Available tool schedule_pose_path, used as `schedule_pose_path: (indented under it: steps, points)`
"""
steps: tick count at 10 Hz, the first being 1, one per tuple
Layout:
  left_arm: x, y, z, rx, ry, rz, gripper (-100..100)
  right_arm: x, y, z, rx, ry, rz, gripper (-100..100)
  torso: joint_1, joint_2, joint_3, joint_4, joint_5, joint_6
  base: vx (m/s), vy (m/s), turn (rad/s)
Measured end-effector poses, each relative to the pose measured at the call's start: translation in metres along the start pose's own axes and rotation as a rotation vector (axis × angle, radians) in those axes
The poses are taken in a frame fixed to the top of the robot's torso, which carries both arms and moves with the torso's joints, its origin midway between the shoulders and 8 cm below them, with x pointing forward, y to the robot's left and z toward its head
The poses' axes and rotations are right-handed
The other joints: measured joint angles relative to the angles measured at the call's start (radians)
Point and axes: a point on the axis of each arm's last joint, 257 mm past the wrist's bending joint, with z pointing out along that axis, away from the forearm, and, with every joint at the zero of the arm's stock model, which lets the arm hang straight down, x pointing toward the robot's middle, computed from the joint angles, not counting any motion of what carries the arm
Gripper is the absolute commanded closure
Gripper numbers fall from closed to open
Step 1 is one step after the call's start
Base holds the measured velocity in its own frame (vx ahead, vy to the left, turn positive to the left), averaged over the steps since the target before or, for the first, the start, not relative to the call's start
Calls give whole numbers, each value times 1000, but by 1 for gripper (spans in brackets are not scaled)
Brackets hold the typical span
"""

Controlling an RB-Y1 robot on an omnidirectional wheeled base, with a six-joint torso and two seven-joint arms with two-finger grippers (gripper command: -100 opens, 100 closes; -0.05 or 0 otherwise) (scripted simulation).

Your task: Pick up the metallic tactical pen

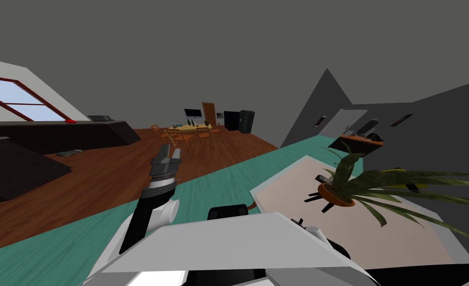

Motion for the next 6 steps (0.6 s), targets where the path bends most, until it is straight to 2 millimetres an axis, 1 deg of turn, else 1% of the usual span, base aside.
schedule_pose_path:
  steps: [6]
  points:
    - [0, 0, 0, 0, 0, 0, 0, 18, -14, 0, -8, 0, 10, 100, 0, 0, 0, 0, 0, 0, -42, 24, 12]
